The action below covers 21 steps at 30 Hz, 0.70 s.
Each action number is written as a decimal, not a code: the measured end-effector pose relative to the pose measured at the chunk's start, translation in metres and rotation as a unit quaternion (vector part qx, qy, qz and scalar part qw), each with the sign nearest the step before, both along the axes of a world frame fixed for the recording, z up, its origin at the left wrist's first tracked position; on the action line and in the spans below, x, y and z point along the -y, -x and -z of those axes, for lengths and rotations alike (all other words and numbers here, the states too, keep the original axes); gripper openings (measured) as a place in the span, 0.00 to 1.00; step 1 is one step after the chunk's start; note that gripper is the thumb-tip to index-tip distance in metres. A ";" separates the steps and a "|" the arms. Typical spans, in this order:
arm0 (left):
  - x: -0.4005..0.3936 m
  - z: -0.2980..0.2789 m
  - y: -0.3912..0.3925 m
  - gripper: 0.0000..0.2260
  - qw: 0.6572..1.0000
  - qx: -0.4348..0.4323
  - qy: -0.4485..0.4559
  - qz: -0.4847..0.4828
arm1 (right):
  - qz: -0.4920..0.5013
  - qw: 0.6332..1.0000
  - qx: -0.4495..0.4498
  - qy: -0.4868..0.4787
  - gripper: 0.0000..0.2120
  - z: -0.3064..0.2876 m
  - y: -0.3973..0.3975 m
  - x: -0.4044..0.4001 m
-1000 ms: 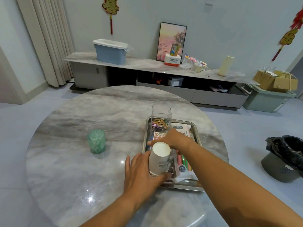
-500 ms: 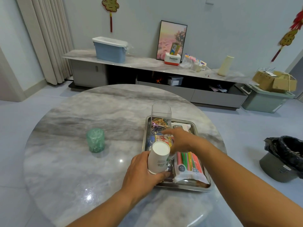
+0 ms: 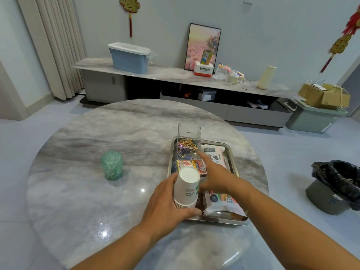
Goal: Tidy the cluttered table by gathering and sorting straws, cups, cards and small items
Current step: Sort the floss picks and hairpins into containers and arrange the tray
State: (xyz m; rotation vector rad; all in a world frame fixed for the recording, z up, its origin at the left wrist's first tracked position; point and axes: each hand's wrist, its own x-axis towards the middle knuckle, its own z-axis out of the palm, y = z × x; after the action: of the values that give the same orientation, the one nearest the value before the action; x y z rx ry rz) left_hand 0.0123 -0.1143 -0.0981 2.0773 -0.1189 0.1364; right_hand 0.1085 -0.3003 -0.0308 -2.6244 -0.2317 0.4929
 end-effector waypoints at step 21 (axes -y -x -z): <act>-0.128 0.007 -0.065 0.54 0.943 -0.068 0.035 -0.323 | 0.073 0.990 -0.064 -0.104 0.48 0.003 0.001 0.007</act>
State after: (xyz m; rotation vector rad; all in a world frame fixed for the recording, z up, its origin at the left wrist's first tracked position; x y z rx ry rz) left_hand 0.0772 0.0137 -0.1055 1.9758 0.6502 0.3881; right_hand 0.1078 -0.3077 -0.0336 -2.3745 -0.0464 0.5537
